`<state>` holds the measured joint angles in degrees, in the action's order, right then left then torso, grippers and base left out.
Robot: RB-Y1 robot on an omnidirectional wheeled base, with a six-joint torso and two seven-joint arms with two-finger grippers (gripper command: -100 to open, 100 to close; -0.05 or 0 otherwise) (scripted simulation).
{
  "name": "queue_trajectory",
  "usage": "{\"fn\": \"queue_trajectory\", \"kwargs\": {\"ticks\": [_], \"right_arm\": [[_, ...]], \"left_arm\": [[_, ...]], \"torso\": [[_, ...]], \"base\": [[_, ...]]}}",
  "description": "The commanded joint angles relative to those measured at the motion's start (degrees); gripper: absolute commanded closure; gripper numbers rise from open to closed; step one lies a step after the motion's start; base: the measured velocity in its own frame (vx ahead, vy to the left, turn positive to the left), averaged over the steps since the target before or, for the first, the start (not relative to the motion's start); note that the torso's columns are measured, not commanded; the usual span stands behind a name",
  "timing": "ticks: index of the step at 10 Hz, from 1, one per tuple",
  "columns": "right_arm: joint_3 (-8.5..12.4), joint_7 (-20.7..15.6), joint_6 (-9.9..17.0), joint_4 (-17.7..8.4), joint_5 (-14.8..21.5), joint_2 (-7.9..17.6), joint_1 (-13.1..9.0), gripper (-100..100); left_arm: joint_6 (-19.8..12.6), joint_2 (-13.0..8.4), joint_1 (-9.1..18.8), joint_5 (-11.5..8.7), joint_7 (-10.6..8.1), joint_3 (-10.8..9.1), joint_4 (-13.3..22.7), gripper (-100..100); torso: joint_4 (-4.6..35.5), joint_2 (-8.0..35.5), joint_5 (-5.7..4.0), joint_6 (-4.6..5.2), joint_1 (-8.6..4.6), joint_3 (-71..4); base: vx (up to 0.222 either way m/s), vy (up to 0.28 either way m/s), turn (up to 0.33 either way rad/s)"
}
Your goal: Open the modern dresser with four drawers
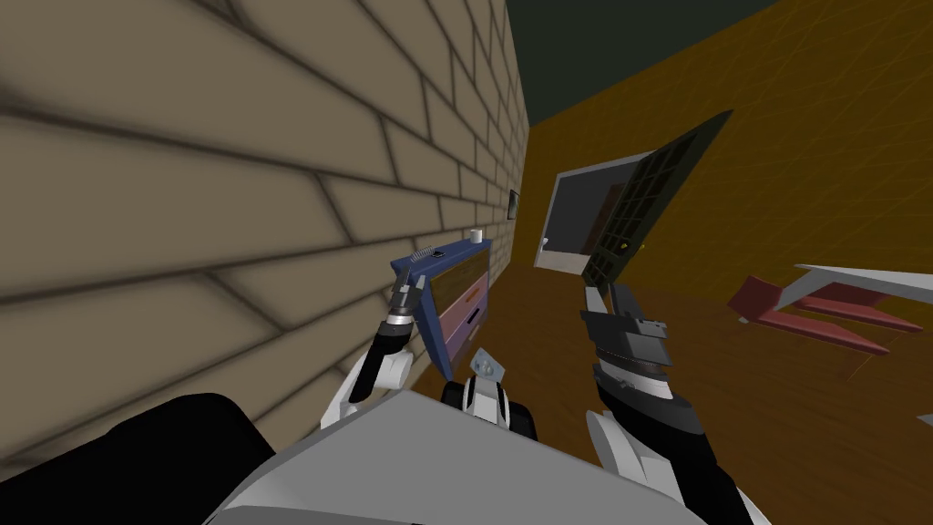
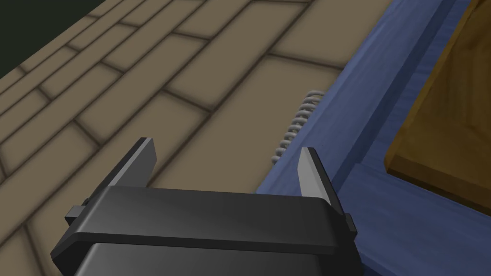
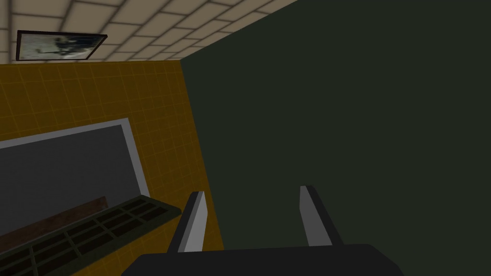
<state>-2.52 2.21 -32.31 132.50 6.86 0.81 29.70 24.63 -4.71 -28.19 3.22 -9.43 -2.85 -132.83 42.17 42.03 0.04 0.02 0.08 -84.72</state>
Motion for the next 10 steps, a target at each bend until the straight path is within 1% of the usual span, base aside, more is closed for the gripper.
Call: {"fn": "queue_trajectory", "kwargs": {"ticks": [1,2,3,4,5,8,9,10], "right_arm": [[0.0,0.0,0.0,0.0,0.0,0.0,0.0,0],[0.0,0.0,0.0,0.0,0.0,0.0,0.0,0],[0.0,0.0,0.0,0.0,0.0,0.0,0.0,0],[0.0,0.0,0.0,0.0,0.0,0.0,0.0,0],[0.0,0.0,0.0,0.0,0.0,0.0,0.0,0],[0.0,0.0,0.0,0.0,0.0,0.0,0.0,0],[0.0,0.0,0.0,0.0,0.0,0.0,0.0,0],[0.0,0.0,0.0,0.0,0.0,0.0,0.0,0]], "left_arm": [[-1.6,-3.3,0.7,0.1,0.19,0.28,1.9,-100],[-2.5,-4.0,1.1,0.1,0.30,0.44,2.9,-100],[-3.1,-4.2,1.3,0.1,0.35,0.53,3.4,-100],[-3.6,-4.2,1.6,0.1,0.41,0.61,3.9,-100],[-4.6,-4.0,2.0,0.2,0.52,0.78,4.9,-100],[-5.5,-3.8,2.4,0.2,0.62,0.93,5.8,-100],[-6.8,-3.5,2.9,0.2,0.76,1.15,7.1,-100],[-7.2,-3.4,3.1,0.3,0.80,1.22,7.4,-100]], "torso": [[0.0,0.0,-0.01,0.02,-0.01,0.0],[0.0,-0.1,-0.01,0.05,0.00,-0.1],[0.0,-0.1,-0.02,0.02,-0.06,-0.1],[-0.2,-0.3,0.01,0.28,-0.10,-0.2],[-0.3,-0.6,0.04,0.37,-0.12,-0.4],[-0.7,-1.2,0.12,0.59,-0.27,-0.8],[-0.7,-1.3,0.09,0.68,-0.28,-0.8],[-0.7,-1.5,0.06,0.81,-0.41,-0.9]], "base": [[0.051,-0.022,-0.035],[0.066,-0.042,-0.047],[0.056,-0.041,0.020],[0.033,-0.026,0.003],[0.035,-0.024,-0.035],[0.024,-0.020,-0.001],[0.048,-0.019,-0.031],[0.050,-0.035,-0.020]]}}
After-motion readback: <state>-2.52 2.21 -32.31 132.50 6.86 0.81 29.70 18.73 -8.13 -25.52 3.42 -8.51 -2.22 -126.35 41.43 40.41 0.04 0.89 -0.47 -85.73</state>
